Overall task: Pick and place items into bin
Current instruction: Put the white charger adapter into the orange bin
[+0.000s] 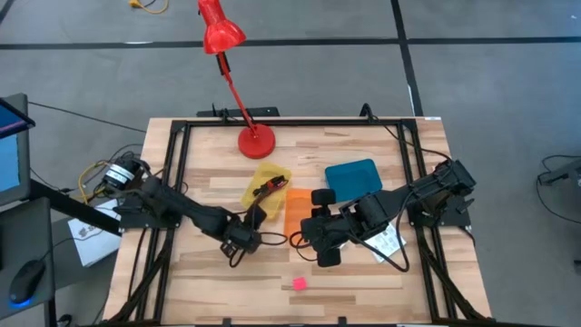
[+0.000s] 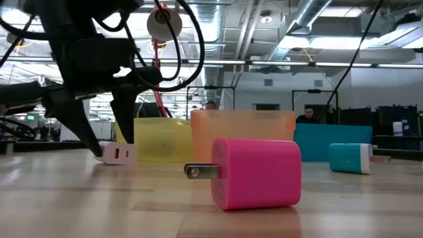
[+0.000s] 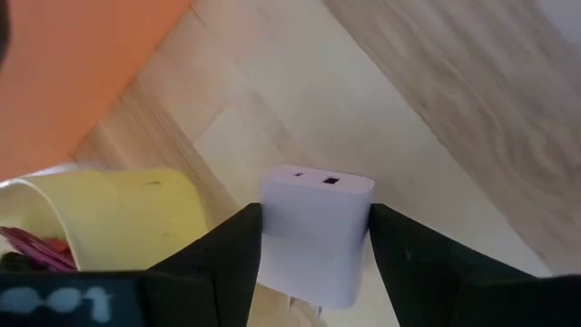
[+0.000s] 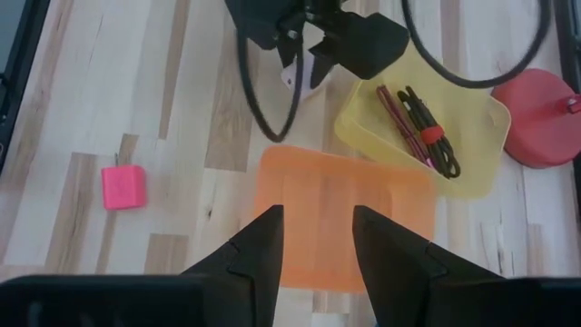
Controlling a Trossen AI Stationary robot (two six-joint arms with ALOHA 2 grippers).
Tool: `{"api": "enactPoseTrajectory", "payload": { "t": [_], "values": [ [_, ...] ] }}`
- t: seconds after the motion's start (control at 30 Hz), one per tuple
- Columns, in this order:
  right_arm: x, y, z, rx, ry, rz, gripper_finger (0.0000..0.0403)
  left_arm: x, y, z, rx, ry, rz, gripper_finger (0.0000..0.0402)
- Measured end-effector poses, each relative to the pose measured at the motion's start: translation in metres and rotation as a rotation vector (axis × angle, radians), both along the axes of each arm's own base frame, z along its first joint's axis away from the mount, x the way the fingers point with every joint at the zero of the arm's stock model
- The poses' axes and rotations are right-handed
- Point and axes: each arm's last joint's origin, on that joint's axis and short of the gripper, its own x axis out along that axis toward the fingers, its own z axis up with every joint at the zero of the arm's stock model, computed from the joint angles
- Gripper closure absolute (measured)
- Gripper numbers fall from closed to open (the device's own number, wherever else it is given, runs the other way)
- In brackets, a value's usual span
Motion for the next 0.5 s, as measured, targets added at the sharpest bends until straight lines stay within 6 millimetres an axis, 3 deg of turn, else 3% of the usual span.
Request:
{"api": "enactPoseTrajectory", "payload": {
  "t": [0.5],
  "values": [
    [0.0000, 0.0000, 0.0000, 0.000, 0.000, 0.001, 0.0275, 0.0008, 0.0007, 0.0002, -0.036, -0.020, 0.094, 0.0213]
  ]
}}
